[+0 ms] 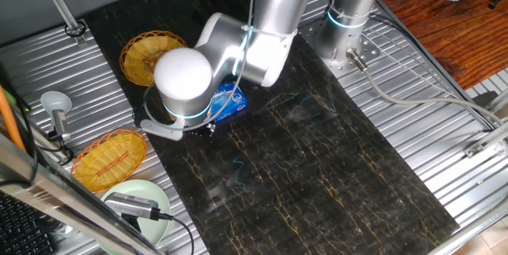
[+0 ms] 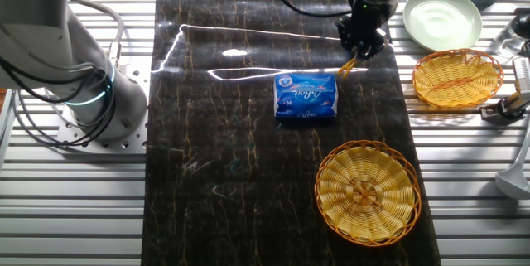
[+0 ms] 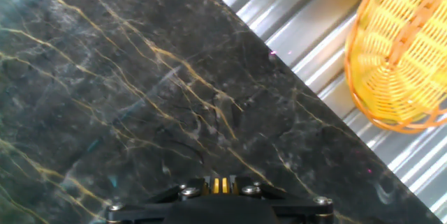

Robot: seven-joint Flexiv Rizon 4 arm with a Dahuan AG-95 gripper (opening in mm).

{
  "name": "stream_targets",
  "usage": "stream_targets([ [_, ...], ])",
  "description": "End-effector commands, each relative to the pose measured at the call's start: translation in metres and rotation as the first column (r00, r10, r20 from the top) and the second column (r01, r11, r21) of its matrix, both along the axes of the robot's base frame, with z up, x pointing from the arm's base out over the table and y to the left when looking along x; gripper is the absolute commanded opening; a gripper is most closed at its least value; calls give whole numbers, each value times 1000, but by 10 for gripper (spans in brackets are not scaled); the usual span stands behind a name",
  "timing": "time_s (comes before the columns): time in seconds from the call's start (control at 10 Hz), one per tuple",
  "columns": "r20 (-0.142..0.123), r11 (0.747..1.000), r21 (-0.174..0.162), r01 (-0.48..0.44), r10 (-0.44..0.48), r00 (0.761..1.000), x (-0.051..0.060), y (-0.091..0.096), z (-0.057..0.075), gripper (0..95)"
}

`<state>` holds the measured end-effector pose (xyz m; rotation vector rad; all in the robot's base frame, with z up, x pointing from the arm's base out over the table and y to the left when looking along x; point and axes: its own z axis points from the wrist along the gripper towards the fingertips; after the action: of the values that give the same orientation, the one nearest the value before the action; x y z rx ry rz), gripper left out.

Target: Use a clamp

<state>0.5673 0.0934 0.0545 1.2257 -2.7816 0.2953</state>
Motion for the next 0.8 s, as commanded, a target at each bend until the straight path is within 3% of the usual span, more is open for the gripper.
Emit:
stream_targets([
  [0.1,-1,1000,6,-1,1,1000,6,-6,0,0],
  [0.5,7,1000,3,-5,5,1000,15,-25,0,0],
  [0.8,48,1000,7,17,-17,999,19,-49,-2,0],
])
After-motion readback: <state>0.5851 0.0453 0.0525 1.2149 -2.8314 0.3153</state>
